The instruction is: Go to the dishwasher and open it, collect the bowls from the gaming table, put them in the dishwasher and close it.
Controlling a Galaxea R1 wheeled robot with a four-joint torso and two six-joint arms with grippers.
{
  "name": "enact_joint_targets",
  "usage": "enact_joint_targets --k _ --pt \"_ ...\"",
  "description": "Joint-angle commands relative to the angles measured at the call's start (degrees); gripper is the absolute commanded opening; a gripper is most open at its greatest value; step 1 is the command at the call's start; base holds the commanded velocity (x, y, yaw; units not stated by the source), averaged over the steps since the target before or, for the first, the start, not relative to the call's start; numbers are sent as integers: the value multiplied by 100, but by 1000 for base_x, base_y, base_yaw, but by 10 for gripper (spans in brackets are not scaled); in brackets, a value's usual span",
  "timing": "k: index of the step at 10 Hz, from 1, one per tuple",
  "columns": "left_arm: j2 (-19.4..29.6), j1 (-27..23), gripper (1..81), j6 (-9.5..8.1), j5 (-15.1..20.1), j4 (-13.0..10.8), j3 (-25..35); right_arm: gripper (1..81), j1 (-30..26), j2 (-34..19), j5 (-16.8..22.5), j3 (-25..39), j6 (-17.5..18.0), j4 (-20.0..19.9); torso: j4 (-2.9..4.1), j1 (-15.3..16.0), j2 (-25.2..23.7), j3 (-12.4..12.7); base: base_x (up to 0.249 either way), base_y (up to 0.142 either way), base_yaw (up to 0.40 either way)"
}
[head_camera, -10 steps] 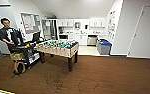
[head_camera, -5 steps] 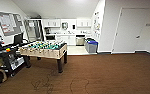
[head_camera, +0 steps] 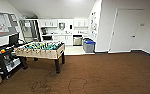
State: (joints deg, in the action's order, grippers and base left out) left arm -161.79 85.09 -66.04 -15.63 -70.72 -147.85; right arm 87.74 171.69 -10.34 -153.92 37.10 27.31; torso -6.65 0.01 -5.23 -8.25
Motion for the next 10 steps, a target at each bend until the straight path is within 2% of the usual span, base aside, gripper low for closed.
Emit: enact_joint_targets --k 1,6,10 --pt "173 -340 10 -15 -28 -3 10 10 -269 -36 199 12 -18 82 0 0 0 0 0 0 0" --pt "147 -339 10 -6 -28 -3 10 10 -278 -28 207 12 -18 82 0 0 0 0 0 0 0" --pt "138 -339 10 -5 -28 -12 2 10 -269 -18 208 12 -53 82 0 2 -5 0 130 0 0"
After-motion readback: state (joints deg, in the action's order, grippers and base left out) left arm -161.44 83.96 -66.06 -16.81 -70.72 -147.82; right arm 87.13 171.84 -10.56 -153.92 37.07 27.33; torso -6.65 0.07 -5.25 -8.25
